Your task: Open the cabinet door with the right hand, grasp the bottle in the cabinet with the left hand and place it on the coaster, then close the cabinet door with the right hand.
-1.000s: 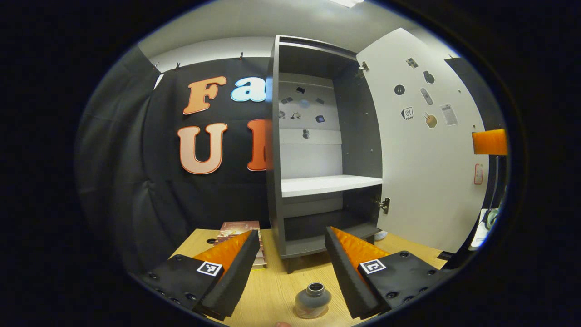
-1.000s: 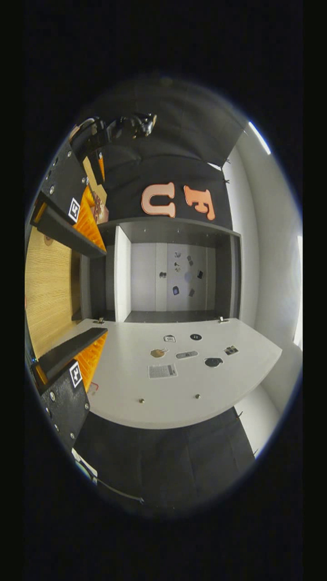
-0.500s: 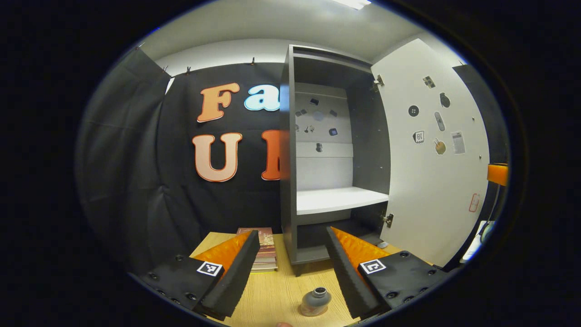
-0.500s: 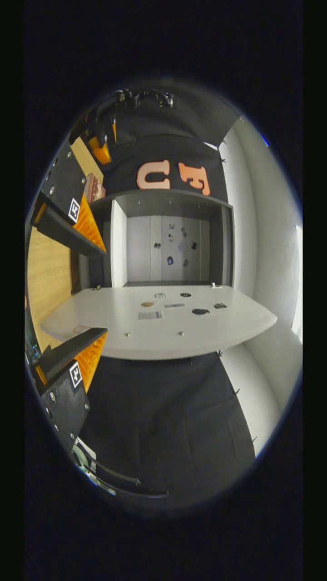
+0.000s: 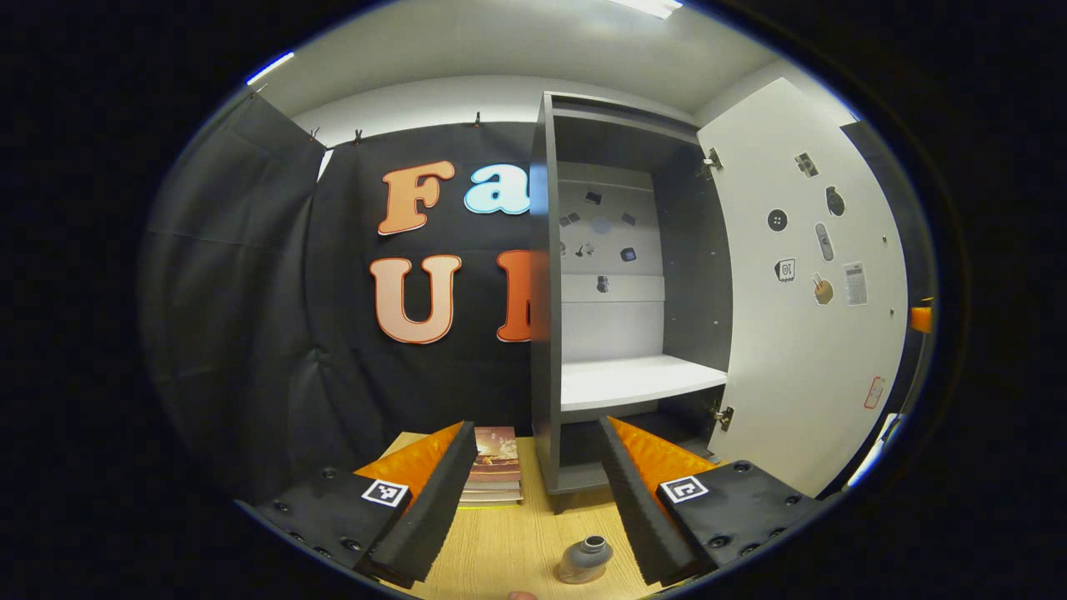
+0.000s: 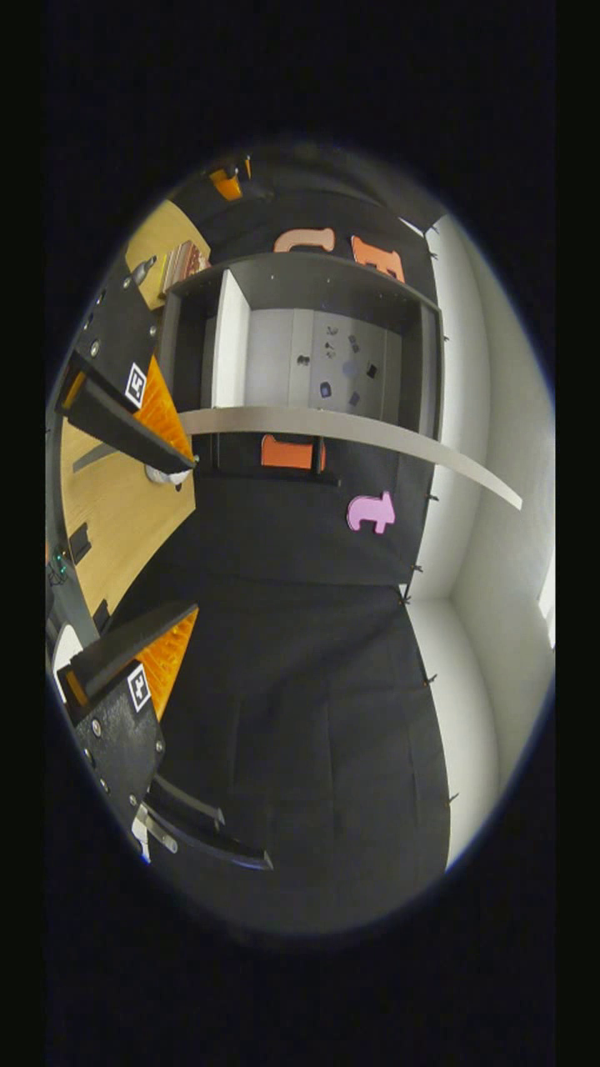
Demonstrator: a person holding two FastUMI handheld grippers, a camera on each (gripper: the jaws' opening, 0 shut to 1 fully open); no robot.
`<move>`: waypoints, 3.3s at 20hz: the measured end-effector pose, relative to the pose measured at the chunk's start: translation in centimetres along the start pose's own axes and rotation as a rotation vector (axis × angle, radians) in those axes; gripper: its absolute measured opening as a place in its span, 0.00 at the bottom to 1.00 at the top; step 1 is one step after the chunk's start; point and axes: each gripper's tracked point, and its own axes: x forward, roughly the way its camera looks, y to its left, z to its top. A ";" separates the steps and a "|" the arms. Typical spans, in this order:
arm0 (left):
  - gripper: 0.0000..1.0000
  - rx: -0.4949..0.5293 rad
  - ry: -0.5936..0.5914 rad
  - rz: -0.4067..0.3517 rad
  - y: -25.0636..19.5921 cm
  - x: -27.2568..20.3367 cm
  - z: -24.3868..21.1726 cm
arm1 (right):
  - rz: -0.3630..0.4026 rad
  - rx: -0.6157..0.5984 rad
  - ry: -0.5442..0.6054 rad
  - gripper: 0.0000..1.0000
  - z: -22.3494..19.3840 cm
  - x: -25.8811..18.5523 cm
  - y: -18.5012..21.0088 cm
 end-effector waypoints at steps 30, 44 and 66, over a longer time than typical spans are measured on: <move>0.94 0.013 -0.038 0.108 11.9 4.1 1.1 | 0.510 -0.002 -0.025 0.89 2.9 5.8 33.3; 0.94 -0.010 -0.003 -0.047 13.9 12.9 -2.5 | 0.465 0.136 0.032 0.95 3.1 15.1 45.1; 0.94 -0.035 -0.007 -0.074 14.4 15.1 -3.0 | 0.403 0.203 0.065 0.96 3.0 18.1 47.5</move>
